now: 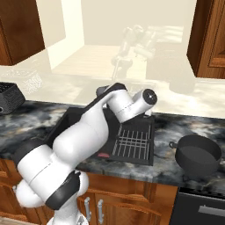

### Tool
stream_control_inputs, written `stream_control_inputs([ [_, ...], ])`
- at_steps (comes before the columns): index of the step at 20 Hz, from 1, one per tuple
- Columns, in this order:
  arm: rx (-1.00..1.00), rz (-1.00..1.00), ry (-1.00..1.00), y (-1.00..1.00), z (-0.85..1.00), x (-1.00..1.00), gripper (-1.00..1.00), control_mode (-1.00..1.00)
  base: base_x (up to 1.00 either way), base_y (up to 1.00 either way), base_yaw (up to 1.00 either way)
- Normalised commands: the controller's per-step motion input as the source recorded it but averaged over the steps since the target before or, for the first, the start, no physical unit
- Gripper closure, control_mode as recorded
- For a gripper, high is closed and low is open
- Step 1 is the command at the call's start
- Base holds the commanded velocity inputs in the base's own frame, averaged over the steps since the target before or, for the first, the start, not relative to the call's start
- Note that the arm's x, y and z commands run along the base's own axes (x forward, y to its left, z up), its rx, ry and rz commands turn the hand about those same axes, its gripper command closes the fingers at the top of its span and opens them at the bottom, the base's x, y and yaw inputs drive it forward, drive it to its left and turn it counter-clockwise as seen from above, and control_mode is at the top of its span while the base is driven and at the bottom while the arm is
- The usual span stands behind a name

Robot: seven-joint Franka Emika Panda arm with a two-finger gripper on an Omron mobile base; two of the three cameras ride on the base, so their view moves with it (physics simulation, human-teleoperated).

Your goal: Dump the sweet potato from the pot into the sink. Then turn on the water and wash the sweet potato. Then turn off the water and put the sweet potato back in the pot.

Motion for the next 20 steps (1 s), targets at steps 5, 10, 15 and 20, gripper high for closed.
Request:
stream_control_inputs([
  [5, 0.05, 0.00, -0.15, 0.24, -0.05, 0.40, -1.00, -1.00, 0.00, 0.00, 0.00],
  [10, 0.09, 0.03, -0.03, 0.24, -0.05, 0.45, -1.00, -1.00, 0.00, 0.00, 0.00],
  [15, 0.16, 0.05, 0.13, 0.01, 0.00, 0.58, -1.00, -1.00, 0.00, 0.00, 0.00],
  [20, 0.14, 0.05, 0.14, 0.00, -0.04, 0.60, -1.00, -1.00, 0.00, 0.00, 0.00],
])
